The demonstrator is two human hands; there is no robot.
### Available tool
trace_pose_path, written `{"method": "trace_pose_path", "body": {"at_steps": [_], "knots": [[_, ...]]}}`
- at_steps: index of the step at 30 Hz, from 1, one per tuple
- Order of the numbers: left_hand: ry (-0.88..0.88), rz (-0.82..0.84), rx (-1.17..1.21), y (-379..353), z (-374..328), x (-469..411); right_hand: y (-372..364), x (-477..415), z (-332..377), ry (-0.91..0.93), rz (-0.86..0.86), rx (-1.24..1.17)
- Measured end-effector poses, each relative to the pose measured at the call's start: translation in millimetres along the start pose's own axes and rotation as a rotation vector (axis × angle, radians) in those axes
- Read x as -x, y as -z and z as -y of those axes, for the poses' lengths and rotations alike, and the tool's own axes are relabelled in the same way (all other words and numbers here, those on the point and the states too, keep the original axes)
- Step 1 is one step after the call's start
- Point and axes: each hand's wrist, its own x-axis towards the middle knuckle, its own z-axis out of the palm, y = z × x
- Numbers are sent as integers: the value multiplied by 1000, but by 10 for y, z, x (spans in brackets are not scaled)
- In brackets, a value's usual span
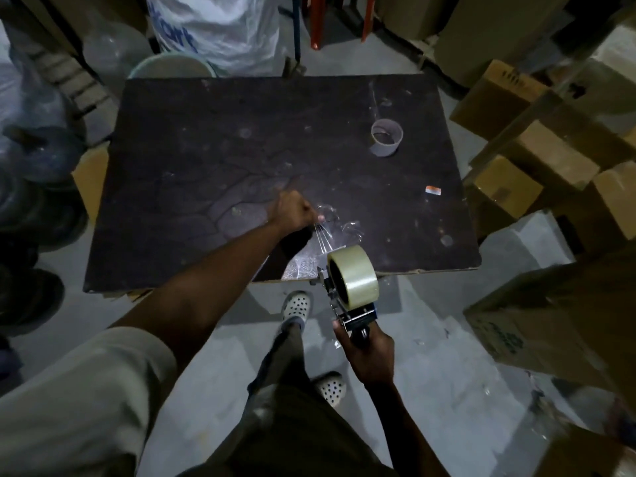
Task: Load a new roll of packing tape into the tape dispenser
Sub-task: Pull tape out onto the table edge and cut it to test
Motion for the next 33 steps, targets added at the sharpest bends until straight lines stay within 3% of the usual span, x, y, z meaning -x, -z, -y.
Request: {"method": "trace_pose_path", "body": {"at_steps": [12, 16, 19, 25, 26, 28, 31, 33], "knots": [[3, -70, -67, -201, 168, -190, -273, -140, 109, -84, 31, -10], [242, -154, 86, -193, 184, -166, -315, -147, 134, -128, 52, -19], [421, -114, 266, -187, 169, -219, -307, -157, 128, -143, 79, -44], [438, -222, 410, -396, 230, -201, -214, -202, 209, -247, 250, -65], [399, -247, 391, -386, 231, -151, -211, -206, 244, -254, 272, -67], [135, -282, 234, -376, 288, -7, -198, -202, 299, -282, 286, -98], [-404, -225, -243, -391, 538, 196, -188, -213, 301, -325, 290, -126], [-615, -102, -626, -444, 733, 271, -201, -221, 266, -334, 289, -133]]}}
